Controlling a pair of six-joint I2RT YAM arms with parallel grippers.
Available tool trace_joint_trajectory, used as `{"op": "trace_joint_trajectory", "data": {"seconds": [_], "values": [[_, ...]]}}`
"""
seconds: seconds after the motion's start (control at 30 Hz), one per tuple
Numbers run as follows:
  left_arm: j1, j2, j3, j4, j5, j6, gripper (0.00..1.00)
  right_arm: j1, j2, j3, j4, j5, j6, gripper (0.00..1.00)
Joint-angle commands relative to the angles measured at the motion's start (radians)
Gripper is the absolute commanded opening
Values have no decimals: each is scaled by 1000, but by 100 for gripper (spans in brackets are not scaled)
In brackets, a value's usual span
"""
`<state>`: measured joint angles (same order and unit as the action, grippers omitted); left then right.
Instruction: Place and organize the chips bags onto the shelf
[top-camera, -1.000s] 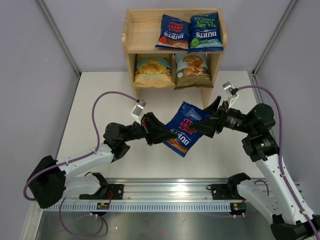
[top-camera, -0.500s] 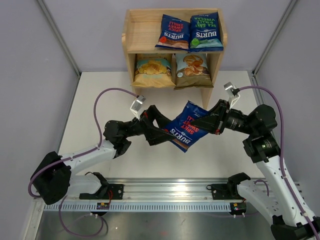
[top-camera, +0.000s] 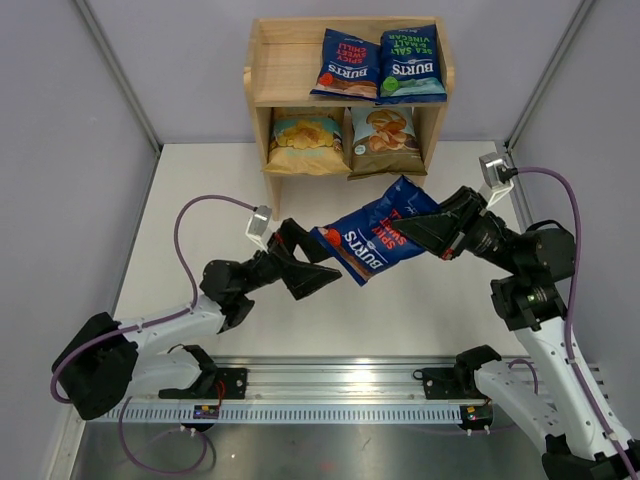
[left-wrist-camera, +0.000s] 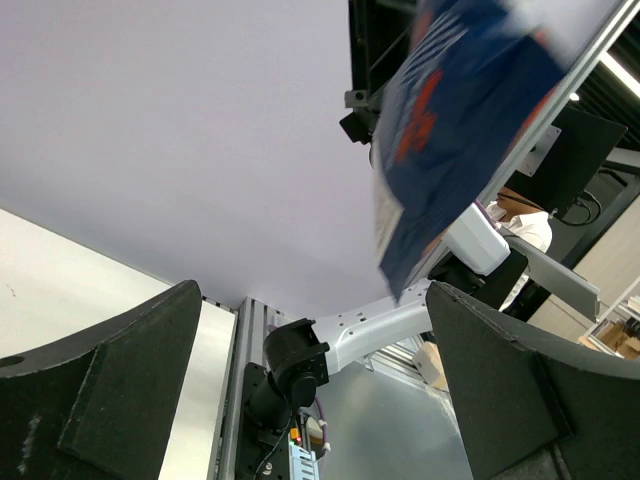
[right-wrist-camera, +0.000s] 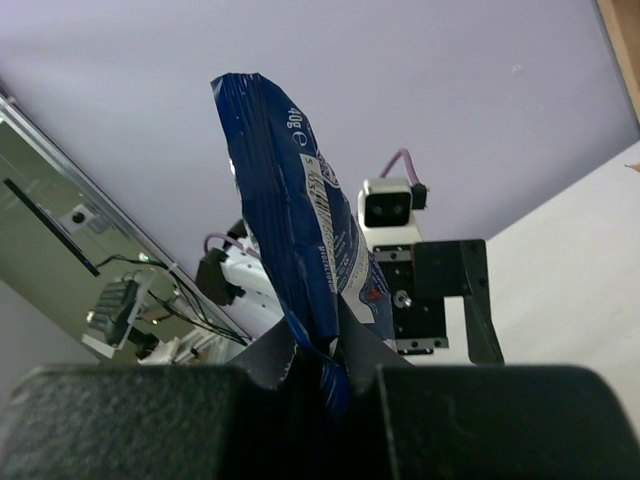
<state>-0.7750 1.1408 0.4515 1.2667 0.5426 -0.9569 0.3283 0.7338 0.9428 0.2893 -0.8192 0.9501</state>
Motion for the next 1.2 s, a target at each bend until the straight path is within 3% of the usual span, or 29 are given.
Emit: {"op": "trace_joint_trajectory", "data": {"seconds": [0.0,0.2,0.5,0.83,0.93,1.07,1.17], "values": [[-38,13,-5,357,-85,18,99,2,30,-7,185,46,148,13],[-154,17,-4,398,-262,145,99,8,38,-59,261,98,220,12],[-184,0,56,327,-397,231,95,17,39,-98,272,101,271,12],[-185,62,108,398,-371,181,81,21,26,-136,244,120,251,12],[-191,50,118,398,-366,185,81,23,24,-136,222,123,228,11],[-193,30,118,398,-360,198,71,21,22,-133,180,135,202,11],[-191,19,105,398,-372,201,70,21,22,-131,172,132,194,11]]}}
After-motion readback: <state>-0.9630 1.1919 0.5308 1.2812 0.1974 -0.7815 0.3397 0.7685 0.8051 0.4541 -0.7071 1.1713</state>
